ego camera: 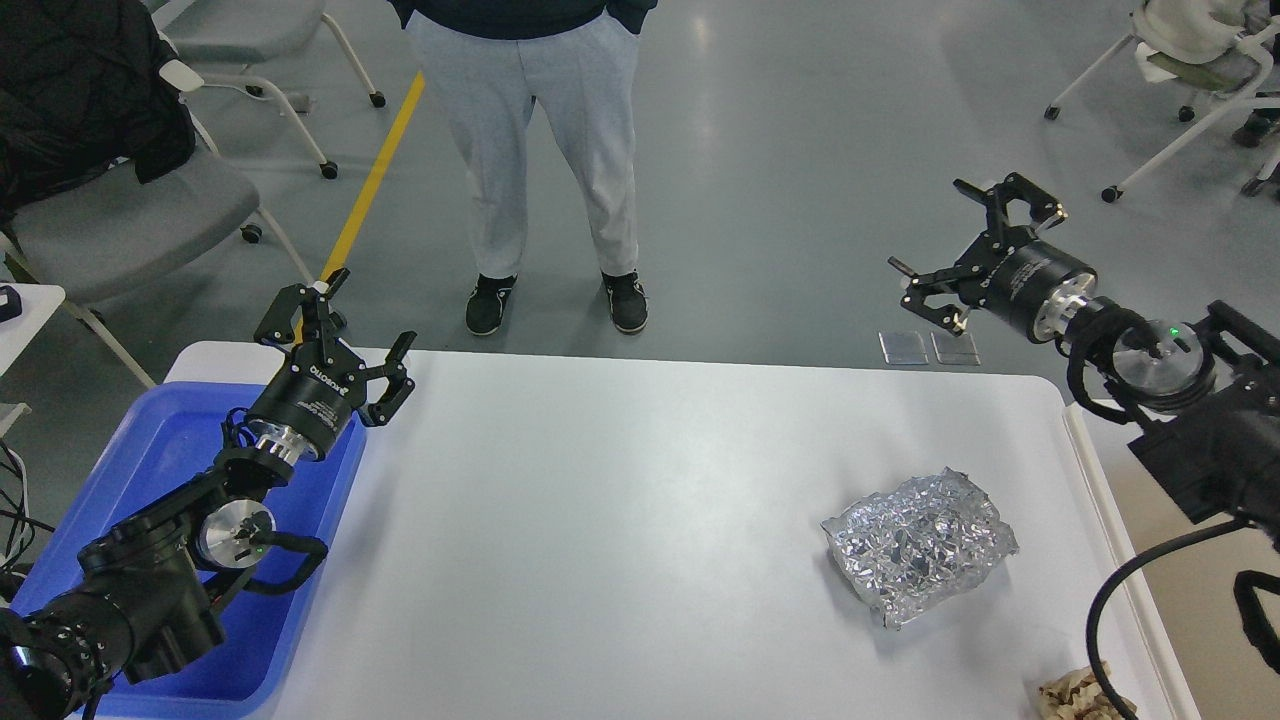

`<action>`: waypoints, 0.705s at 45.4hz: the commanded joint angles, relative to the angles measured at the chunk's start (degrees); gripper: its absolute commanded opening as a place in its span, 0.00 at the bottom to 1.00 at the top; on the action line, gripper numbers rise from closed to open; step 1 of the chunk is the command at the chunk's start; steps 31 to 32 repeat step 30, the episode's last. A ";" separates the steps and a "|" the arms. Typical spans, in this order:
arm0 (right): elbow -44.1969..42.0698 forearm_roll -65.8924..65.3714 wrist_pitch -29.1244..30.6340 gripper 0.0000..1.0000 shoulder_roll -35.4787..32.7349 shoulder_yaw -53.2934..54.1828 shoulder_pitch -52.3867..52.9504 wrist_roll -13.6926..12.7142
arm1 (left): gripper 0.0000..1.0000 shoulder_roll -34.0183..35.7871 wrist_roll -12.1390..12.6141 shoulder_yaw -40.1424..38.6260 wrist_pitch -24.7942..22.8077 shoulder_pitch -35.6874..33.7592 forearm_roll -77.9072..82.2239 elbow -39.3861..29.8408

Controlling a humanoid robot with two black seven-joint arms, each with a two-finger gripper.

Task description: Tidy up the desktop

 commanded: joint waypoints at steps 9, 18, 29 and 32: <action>1.93 -0.10 4.54 1.00 9.02 0.40 -9.41 5.31 | 1.00 0.00 0.02 0.00 0.00 0.00 0.00 -0.05; 1.75 -0.02 5.85 1.00 11.14 0.49 -12.67 6.45 | 1.00 0.00 -0.07 0.00 0.00 0.00 0.00 -0.05; 1.57 -0.02 6.38 1.00 11.40 0.40 -14.25 8.39 | 1.00 0.00 0.02 0.00 0.00 0.00 0.00 0.04; 1.57 -0.10 6.47 1.00 11.40 0.40 -14.42 8.56 | 1.00 0.00 -0.07 0.00 0.00 0.00 0.00 -0.05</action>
